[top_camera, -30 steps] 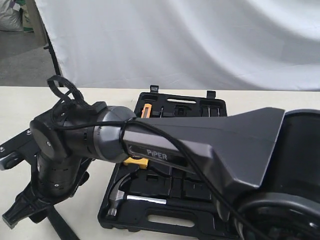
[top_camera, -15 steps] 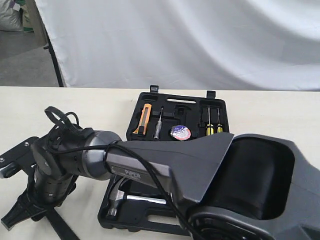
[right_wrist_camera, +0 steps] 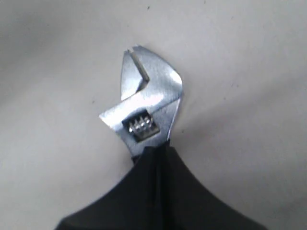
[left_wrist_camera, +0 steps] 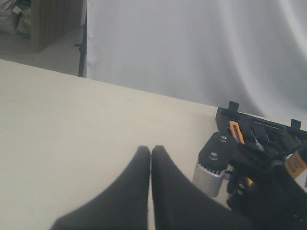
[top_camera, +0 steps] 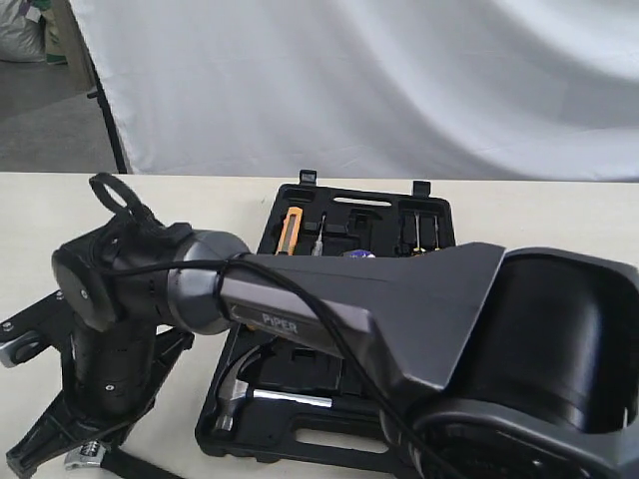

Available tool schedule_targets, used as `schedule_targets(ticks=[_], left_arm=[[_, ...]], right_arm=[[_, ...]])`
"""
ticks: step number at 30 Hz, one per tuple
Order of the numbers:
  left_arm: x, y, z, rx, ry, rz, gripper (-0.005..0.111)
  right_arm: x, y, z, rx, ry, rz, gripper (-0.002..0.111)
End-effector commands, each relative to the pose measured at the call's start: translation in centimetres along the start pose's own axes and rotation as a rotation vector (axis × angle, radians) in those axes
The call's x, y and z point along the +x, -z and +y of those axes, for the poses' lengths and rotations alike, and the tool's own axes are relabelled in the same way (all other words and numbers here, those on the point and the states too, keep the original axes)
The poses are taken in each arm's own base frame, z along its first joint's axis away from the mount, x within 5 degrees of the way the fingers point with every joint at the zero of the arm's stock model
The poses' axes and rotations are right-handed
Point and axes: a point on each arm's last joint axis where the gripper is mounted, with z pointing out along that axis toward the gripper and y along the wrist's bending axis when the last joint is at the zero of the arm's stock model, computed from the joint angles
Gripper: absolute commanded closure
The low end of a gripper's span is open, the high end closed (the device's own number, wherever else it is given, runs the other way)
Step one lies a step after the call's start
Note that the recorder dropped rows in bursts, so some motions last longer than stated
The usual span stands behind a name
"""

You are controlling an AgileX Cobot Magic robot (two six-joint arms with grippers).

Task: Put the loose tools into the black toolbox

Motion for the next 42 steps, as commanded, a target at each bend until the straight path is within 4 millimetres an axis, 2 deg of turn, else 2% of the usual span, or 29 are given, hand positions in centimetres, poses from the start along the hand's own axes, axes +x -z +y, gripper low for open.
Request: schedule_targets(ticks=[1,4,7,10,13,15,17,22,26,28,33,37,40,42], left_arm=[[-0.2,0.0,0.1,-0.021,0.000,-0.020,0.106],[-0.2,0.0,0.1,-0.021,0.000,-0.020,0.106],[-0.2,0.0,0.1,-0.021,0.000,-0.020,0.106],[-0.2,0.0,0.1,-0.021,0.000,-0.020,0.106],[-0.2,0.0,0.1,-0.021,0.000,-0.020,0.106],[-0.2,0.0,0.1,-0.021,0.000,-0.020,0.106],[-0.2,0.0,0.1,-0.021,0.000,-0.020,0.106],[-0.2,0.0,0.1,-0.021,0.000,-0.020,0.106],[-0.2,0.0,0.1,-0.021,0.000,-0.020,0.106],[-0.2,0.0,0.1,-0.021,0.000,-0.020,0.106],[-0.2,0.0,0.1,-0.021,0.000,-0.020,0.106],[-0.2,0.0,0.1,-0.021,0.000,-0.020,0.106],[-0.2,0.0,0.1,-0.021,0.000,-0.020,0.106],[-0.2,0.0,0.1,-0.021,0.000,-0.020,0.106]], right_arm=[[0.9,1.8,0.2,-0.012,0.005,0.104,0.109],[0.6,2.0,0.3,-0.012,0.005,0.063,0.109],[0.5,1.9,0.3,0.030,-0.083,0.054,0.105],[0.4,1.0,0.2,0.150,-0.106,0.023,0.077],[0.2,0.7,0.8,0.147,-0.081,-0.002,0.054],[0.1,0.7,1.0,0.121,-0.075,-0.012,0.044],[-0.1,0.7,1.2,0.080,-0.064,-0.024,0.040],[-0.5,0.7,1.7,-0.009,-0.045,-0.057,0.040],[-0.9,0.2,1.6,-0.009,-0.038,-0.103,0.040],[-0.8,-0.6,1.5,-0.002,-0.035,-0.102,0.040],[-0.1,-4.5,0.9,0.006,-0.017,-0.058,0.040],[0.3,-5.6,0.8,0.006,0.013,-0.029,0.041],[0.6,-5.0,0.9,0.006,0.029,0.015,0.050],[0.7,-4.3,1.0,0.006,0.032,0.037,0.063]])
